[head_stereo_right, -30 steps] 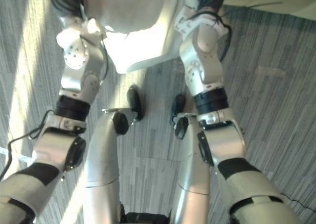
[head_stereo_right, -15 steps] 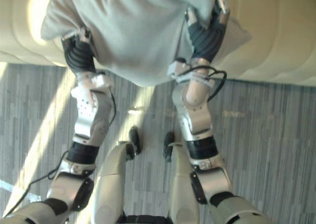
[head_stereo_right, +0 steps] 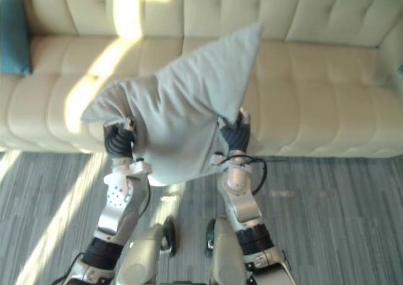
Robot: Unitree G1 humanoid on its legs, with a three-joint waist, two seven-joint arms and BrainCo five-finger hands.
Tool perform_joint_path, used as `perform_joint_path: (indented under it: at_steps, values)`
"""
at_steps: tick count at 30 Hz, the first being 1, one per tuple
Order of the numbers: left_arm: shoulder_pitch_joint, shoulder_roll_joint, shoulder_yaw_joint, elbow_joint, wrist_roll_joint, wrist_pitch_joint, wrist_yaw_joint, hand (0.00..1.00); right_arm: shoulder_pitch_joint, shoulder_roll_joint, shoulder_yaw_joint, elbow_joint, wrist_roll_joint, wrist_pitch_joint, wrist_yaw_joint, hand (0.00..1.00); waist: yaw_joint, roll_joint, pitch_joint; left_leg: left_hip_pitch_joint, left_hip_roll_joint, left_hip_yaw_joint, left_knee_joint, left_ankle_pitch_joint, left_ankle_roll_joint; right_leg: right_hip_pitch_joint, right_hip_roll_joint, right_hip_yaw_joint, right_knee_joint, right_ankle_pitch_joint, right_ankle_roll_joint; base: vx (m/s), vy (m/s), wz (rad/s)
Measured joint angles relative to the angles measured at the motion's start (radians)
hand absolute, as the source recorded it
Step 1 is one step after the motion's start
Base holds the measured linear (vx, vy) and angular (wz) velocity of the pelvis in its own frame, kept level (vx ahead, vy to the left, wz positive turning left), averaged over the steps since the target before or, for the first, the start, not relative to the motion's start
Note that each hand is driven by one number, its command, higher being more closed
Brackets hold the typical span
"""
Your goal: Pick up cushions and gather them together orderly.
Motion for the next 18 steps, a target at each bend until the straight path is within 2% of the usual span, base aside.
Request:
perform_joint_path:
  at_steps: [1,2,3,4,5,7,8,9,10,11,13,14,15,17,18]
  values:
    - [0.001,0.017,-0.005,0.000,0.004,0.001,-0.010,1.00,0.008,-0.001,0.000,0.000,0.000,0.000,0.006,1.00,-0.008,-0.016,-0.021,0.019,-0.001,0.001,-0.013,-0.007,-0.021,0.004,0.007,-0.002,-0.157,0.074,0.001,0.36,-0.125,0.20]
    - [0.003,0.026,-0.008,0.000,0.004,0.001,-0.013,1.00,0.011,-0.003,0.000,0.000,0.000,0.000,0.013,1.00,-0.013,-0.025,-0.031,0.034,-0.001,-0.001,-0.012,-0.019,-0.037,0.011,0.007,0.004,-0.240,0.132,-0.002,0.33,-0.154,0.21]
    - [0.010,0.029,-0.010,0.003,0.004,0.001,-0.014,1.00,0.019,-0.008,0.000,0.001,0.000,0.000,0.023,1.00,-0.025,-0.027,-0.040,0.053,-0.002,-0.020,-0.008,-0.037,-0.061,0.033,0.014,0.012,-0.262,0.224,-0.014,0.42,-0.203,0.20]
    - [0.017,0.028,-0.018,0.008,0.004,0.001,-0.017,1.00,0.027,-0.022,0.000,0.001,0.000,0.000,0.030,1.00,-0.028,-0.016,-0.050,0.075,0.008,-0.040,-0.009,-0.052,-0.088,0.046,0.037,0.027,-0.255,0.297,-0.043,0.51,-0.210,0.02]
    - [0.022,0.025,-0.025,0.020,0.004,0.001,-0.024,1.00,0.031,-0.037,0.000,0.001,0.000,0.003,0.036,1.00,-0.024,0.016,-0.066,0.089,0.040,-0.059,-0.023,-0.055,-0.108,0.038,0.069,0.027,-0.213,0.263,-0.050,0.53,-0.171,-0.14]
    - [0.023,0.017,-0.028,0.046,0.003,0.003,-0.037,1.00,0.044,-0.048,-0.001,0.000,0.000,0.006,0.037,1.00,-0.032,0.047,-0.084,0.096,0.068,-0.094,-0.005,-0.051,-0.129,0.037,0.096,0.008,-0.175,0.210,-0.066,0.45,-0.114,-0.12]
    - [0.022,0.009,-0.036,0.070,0.002,0.006,-0.043,1.00,0.061,-0.056,-0.004,0.000,0.000,0.006,0.037,1.00,-0.040,0.064,-0.094,0.074,0.086,-0.117,0.069,-0.034,-0.157,0.064,0.109,-0.013,-0.178,0.182,-0.071,0.44,-0.109,0.09]
    - [0.023,0.002,-0.044,0.086,0.002,0.012,-0.051,1.00,0.080,-0.066,-0.007,-0.001,0.001,0.008,0.037,1.00,-0.044,0.067,-0.094,0.046,0.108,-0.121,0.186,0.006,-0.183,0.110,0.125,-0.023,-0.187,0.158,-0.077,0.44,-0.107,0.17]
    - [0.024,-0.008,-0.046,0.100,0.002,0.016,-0.060,1.00,0.100,-0.071,-0.011,-0.009,0.002,0.011,0.037,1.00,-0.044,0.071,-0.092,0.022,0.134,-0.116,0.288,0.055,-0.172,0.158,0.137,-0.030,-0.206,0.146,-0.084,0.42,-0.089,0.15]
    - [0.026,-0.026,-0.047,0.115,0.002,0.022,-0.067,1.00,0.136,-0.071,-0.017,-0.047,0.006,0.024,0.037,1.00,-0.036,0.074,-0.091,-0.019,0.182,-0.085,0.426,0.149,-0.128,0.231,0.156,-0.036,-0.237,0.128,-0.091,0.40,-0.059,0.12]
    - [0.035,-0.049,-0.047,0.114,0.002,0.022,-0.083,1.00,0.209,-0.062,-0.030,-0.176,0.009,0.027,0.037,1.00,-0.020,0.076,-0.092,-0.102,0.242,-0.036,0.633,0.143,-0.096,0.320,0.163,-0.043,-0.248,0.083,-0.094,0.43,-0.037,0.20]
    - [0.035,-0.058,-0.047,0.113,0.002,0.022,-0.084,1.00,0.221,-0.051,-0.039,-0.238,0.008,0.026,0.037,1.00,-0.014,0.075,-0.093,-0.162,0.239,-0.038,0.650,0.109,-0.074,0.355,0.153,-0.045,-0.251,0.060,-0.091,0.32,-0.008,0.22]
    - [0.035,-0.060,-0.049,0.114,0.002,0.023,-0.084,1.00,0.218,-0.045,-0.044,-0.252,0.007,0.020,0.037,1.00,-0.011,0.074,-0.093,-0.184,0.227,-0.043,0.613,0.093,-0.073,0.370,0.143,-0.049,-0.255,0.053,-0.087,0.27,0.032,0.18]
    - [0.035,-0.062,-0.070,0.114,0.002,0.031,-0.085,1.00,0.209,-0.037,-0.064,-0.257,0.000,-0.010,0.037,1.00,-0.002,0.071,-0.100,-0.191,0.150,-0.073,0.303,0.073,-0.084,0.410,0.107,-0.054,-0.266,0.043,-0.068,0.25,0.092,0.09]
    - [0.035,-0.068,-0.079,0.114,0.002,0.031,-0.086,1.00,0.203,-0.036,-0.082,-0.247,0.000,-0.014,0.037,1.00,0.005,0.077,-0.104,-0.184,0.109,-0.113,0.137,0.095,-0.085,0.421,0.093,-0.045,-0.265,0.036,-0.053,0.24,0.158,-0.08]
